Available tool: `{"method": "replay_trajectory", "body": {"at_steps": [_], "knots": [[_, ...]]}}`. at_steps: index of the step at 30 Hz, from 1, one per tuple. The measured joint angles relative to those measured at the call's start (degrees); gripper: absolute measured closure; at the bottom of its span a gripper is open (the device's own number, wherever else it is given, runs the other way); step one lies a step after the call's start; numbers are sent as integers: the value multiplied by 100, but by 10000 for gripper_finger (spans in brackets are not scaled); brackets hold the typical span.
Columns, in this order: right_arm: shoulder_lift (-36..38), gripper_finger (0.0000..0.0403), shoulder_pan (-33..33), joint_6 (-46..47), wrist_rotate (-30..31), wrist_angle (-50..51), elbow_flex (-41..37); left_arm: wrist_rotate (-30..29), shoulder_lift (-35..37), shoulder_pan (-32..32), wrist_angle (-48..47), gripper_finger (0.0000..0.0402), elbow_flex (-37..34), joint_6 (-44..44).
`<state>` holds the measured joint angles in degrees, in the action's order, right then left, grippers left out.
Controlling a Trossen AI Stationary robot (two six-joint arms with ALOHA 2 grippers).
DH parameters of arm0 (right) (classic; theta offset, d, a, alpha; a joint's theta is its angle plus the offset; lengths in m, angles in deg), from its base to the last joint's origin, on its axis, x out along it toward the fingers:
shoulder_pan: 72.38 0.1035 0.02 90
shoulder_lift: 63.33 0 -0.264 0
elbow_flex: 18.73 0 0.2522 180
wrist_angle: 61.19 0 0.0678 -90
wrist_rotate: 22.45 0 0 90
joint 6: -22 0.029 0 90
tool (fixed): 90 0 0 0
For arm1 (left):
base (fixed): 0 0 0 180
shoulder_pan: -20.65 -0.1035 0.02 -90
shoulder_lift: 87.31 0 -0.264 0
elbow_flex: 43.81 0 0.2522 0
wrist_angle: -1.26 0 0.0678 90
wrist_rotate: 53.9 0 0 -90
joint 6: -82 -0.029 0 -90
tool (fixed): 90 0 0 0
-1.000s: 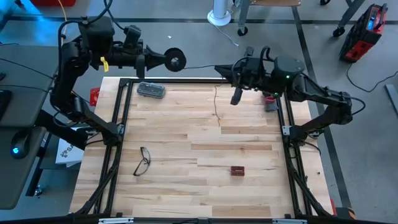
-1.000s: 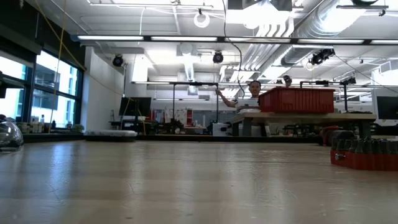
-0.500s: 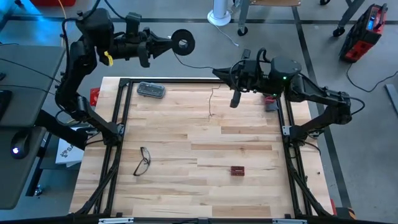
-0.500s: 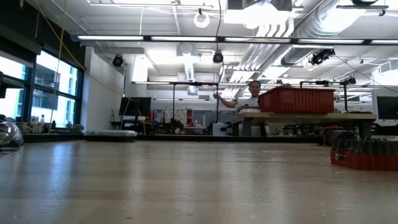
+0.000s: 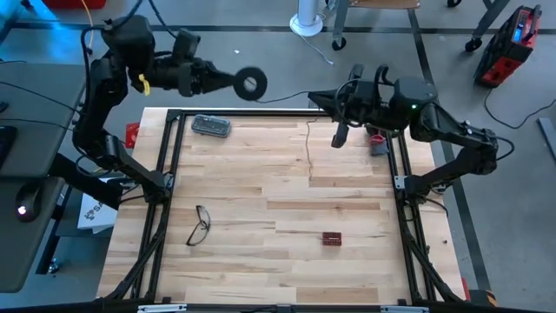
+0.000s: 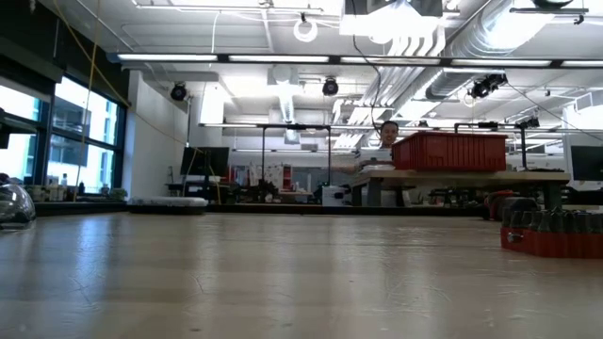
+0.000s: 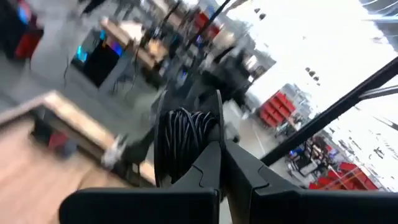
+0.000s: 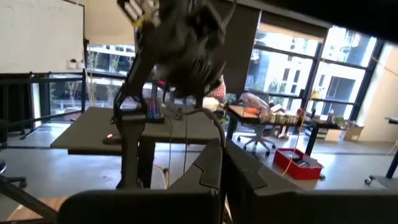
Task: Coil cords
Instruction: Coil the black wire into the spool
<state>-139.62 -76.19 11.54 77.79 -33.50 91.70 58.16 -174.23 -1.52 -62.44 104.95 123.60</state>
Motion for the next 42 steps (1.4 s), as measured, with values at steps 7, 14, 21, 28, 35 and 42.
{"method": "replay_trajectory", "body": {"at_steps": [7, 14, 21, 28, 35, 42], "knots": [[87, 403, -4, -60, -4, -157, 2, 265, -297, 303, -599, 401, -2, 452], [107, 403, -50, -312, -24, -410, 2, 1133, -873, 676, 135, 401, 2, 977], [107, 403, -142, -306, -273, -684, 2, 2174, -1434, 893, 2002, 401, 2, 2053], [27, 403, -144, -147, -637, -867, 6, 2701, -1895, 894, 3405, 401, -3, 2833], [-235, 403, -144, 6, -684, -974, 6, 2847, -1974, 788, 4202, 401, -4, 3032], [-573, 400, -140, 438, -736, -1781, 6, 2825, -1952, 704, 5094, 401, -3, 3131]]}}
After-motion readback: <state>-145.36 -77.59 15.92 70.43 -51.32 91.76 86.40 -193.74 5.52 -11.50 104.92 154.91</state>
